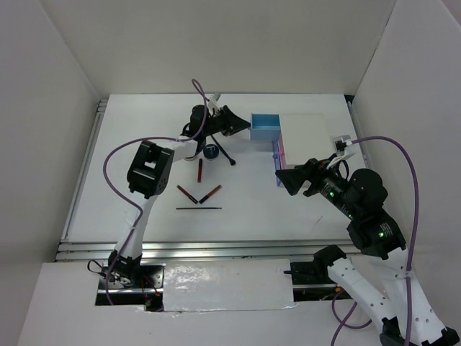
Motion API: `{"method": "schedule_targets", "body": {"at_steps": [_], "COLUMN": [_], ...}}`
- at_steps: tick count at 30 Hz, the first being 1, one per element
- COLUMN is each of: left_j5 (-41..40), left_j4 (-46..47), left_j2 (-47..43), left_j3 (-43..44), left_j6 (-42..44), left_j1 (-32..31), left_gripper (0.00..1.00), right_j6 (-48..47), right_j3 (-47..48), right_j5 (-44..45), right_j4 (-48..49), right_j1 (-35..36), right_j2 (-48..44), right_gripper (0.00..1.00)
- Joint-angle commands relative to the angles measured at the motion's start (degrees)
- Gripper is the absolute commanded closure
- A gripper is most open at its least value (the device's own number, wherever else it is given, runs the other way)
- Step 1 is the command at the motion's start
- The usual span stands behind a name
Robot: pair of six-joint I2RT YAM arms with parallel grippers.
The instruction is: Organize the makeup
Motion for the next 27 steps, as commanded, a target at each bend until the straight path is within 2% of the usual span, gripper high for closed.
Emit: {"method": "schedule_targets", "body": {"at_steps": [1,4,5,7,8,12,13,14,18,19,21,22,26,27], "left_j5": [-0.1,0.2,0.2,0.2,0.0,-0.7,-0.9,-1.3,-3.7,-4.8,-8.9,-10.8,-24.7,-26.9], "left_j4": [2.4,2.7,2.5,2.1,1.8,0.5,0.4,-0.3,-10.6,-18.2,-27.0,-34.9,-50.1,-52.2], "left_j2": [-4.0,-4.3,-4.8,-6.0,-6.5,-9.7,-11.5,-12.4,-17.8,-20.1,-22.2,-24.6,-31.5,-33.1], "left_j3": [-0.5,-0.5,-0.5,-0.8,-1.1,-2.8,-4.2,-4.8,-5.7,-5.2,-3.0,-2.6,-5.0,-6.1], "left_j6": [0.8,0.6,0.6,1.2,1.8,3.3,4.0,4.6,12.2,14.6,22.8,27.4,35.1,36.1], "left_j1": [1.5,1.5,1.6,1.7,1.7,2.5,3.1,3.5,5.4,5.6,5.5,5.5,5.4,5.4], "left_gripper": [0.57,0.44,0.34,0.29,0.23,0.18,0.05,0.01,0.0,0.01,0.01,0.01,0.01,0.01], "right_j6": [0.0,0.1,0.2,0.2,0.2,0.2,0.2,0.2,-0.3,-0.5,-1.0,-1.4,-2.0,-2.0], "right_j3": [0.8,0.8,0.7,0.8,0.8,1.0,1.0,1.0,1.5,1.7,2.1,2.6,3.9,4.0], "right_j5": [0.6,0.6,0.6,0.6,0.7,0.7,0.7,0.7,1.3,1.7,3.1,3.9,5.1,5.3], "right_j4": [1.9,1.9,1.9,2.0,2.0,1.8,1.8,1.8,1.0,0.8,0.4,-0.2,-0.7,-0.7], "right_j1": [0.2,0.2,0.3,0.4,0.3,0.2,0.3,0.3,0.3,0.3,0.3,0.2,0.3,0.3], "right_j2": [0.0,0.2,0.2,0.2,0.2,0.4,0.5,0.5,0.6,0.6,0.6,0.6,1.3,1.4], "right_gripper": [0.11,0.1,0.1,0.1,0.1,0.1,0.1,0.1,0.1,0.1,0.09,0.09,0.07,0.01]}}
